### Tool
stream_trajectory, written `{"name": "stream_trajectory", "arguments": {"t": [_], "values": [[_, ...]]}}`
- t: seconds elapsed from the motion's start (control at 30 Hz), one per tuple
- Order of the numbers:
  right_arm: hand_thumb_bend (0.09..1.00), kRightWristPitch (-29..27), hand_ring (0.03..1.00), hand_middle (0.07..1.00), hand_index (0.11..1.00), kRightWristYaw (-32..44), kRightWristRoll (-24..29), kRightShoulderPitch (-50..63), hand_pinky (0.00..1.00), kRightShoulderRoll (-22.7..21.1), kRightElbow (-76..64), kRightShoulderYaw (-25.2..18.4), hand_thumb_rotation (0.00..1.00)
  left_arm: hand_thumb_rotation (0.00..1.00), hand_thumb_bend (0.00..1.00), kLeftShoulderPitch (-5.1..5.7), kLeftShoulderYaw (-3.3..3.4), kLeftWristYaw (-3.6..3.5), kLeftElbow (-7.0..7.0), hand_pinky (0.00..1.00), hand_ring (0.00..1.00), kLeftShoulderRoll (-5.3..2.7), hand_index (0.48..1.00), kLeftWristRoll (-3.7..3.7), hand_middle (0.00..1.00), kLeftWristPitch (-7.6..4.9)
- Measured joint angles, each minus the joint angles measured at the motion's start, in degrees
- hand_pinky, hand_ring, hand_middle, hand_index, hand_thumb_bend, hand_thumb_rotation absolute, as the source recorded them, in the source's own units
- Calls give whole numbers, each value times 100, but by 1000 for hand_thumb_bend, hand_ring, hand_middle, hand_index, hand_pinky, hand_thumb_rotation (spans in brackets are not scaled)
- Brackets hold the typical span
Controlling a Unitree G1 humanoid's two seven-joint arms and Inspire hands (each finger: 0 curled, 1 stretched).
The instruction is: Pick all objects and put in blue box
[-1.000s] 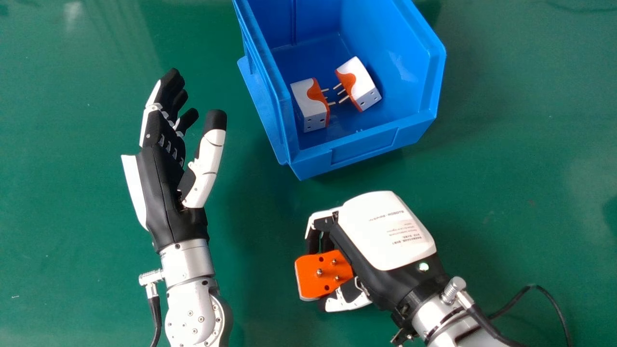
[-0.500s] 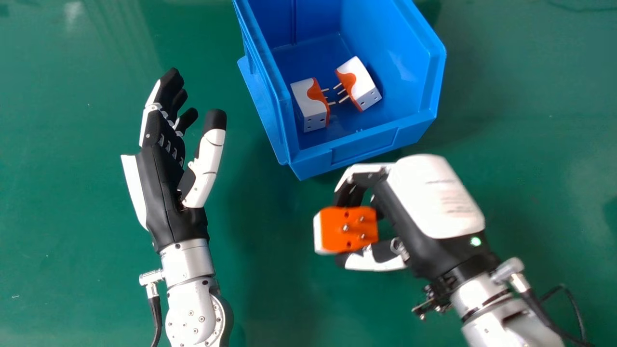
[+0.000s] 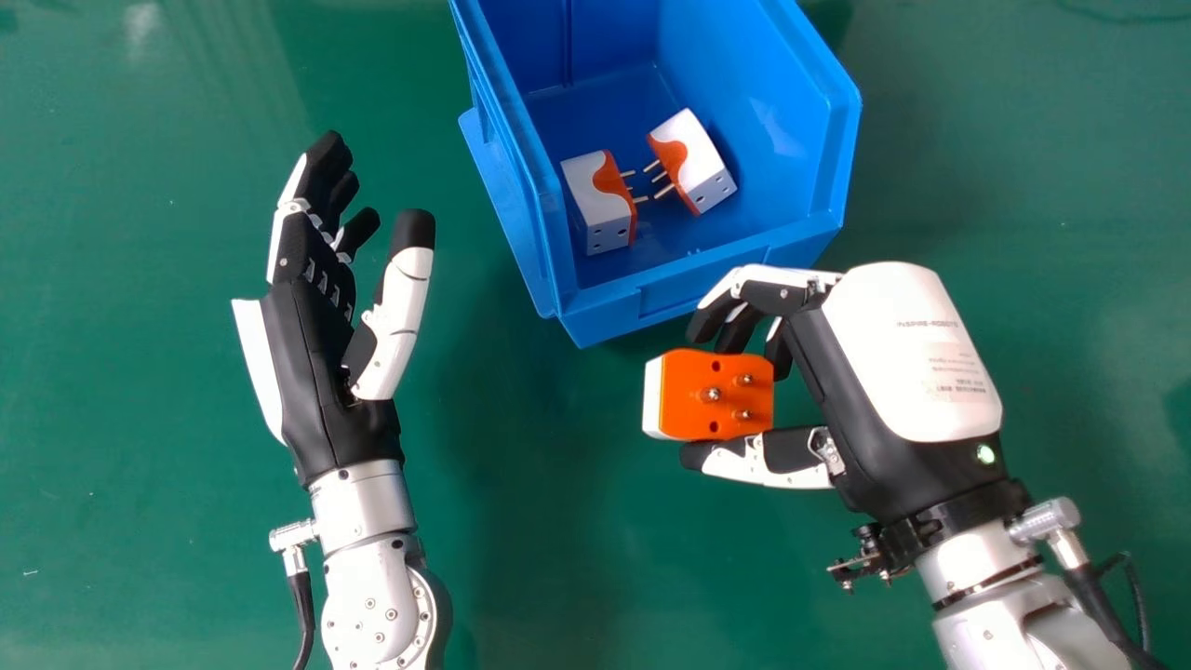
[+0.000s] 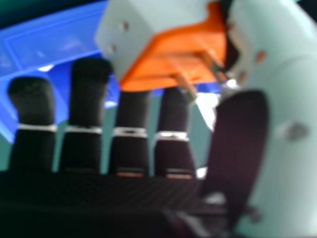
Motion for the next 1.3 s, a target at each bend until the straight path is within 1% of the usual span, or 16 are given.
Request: {"name": "stream_trajectory", "arguments": {"t": [0.07, 0.27, 0.37, 0.47, 0.57, 0.63, 0.9, 1.17, 1.3], "values": [[509, -79, 359, 464, 533, -92, -3, -2, 233, 5, 27, -25, 0, 528, 722, -2, 0, 5, 0, 820, 874, 0, 823, 2, 873, 3], [508, -125, 355, 460, 539, -385, -50, -4, 249, 22, 100, -69, 0, 528, 723, -11, 0, 21, 0, 819, 872, -7, 822, 55, 872, 8], [507, -149, 354, 459, 541, -467, -57, -6, 256, 25, 108, -70, 0, 527, 723, -17, 0, 41, 0, 820, 873, -11, 822, 59, 871, 9], [507, -155, 351, 457, 542, -479, -48, -6, 259, 32, 124, -70, 0, 525, 721, -18, 0, 45, 0, 821, 872, -12, 821, 59, 870, 10], [507, -237, 350, 454, 542, -608, -52, -23, 255, 29, 235, -77, 0, 525, 720, -18, 0, 71, 0, 821, 872, -13, 821, 78, 870, 10], [507, -308, 348, 453, 542, -706, -55, -52, 258, 22, 317, -117, 0, 525, 721, -18, 0, 101, 0, 821, 870, -14, 819, 94, 868, 9], [506, -324, 344, 455, 545, -733, -39, -528, 263, 19, 319, -485, 0, 524, 718, -25, 1, 121, 7, 822, 869, -10, 818, 103, 866, 10], [506, -309, 340, 454, 545, -735, -144, -1202, 264, -25, 320, -733, 0, 523, 719, -53, 2, 126, 42, 825, 871, -9, 818, 102, 866, 18], [506, -254, 339, 456, 545, -683, -185, -1500, 267, -67, 323, -757, 0, 522, 719, -89, 3, 125, 72, 825, 870, -8, 817, 100, 865, 17]]}}
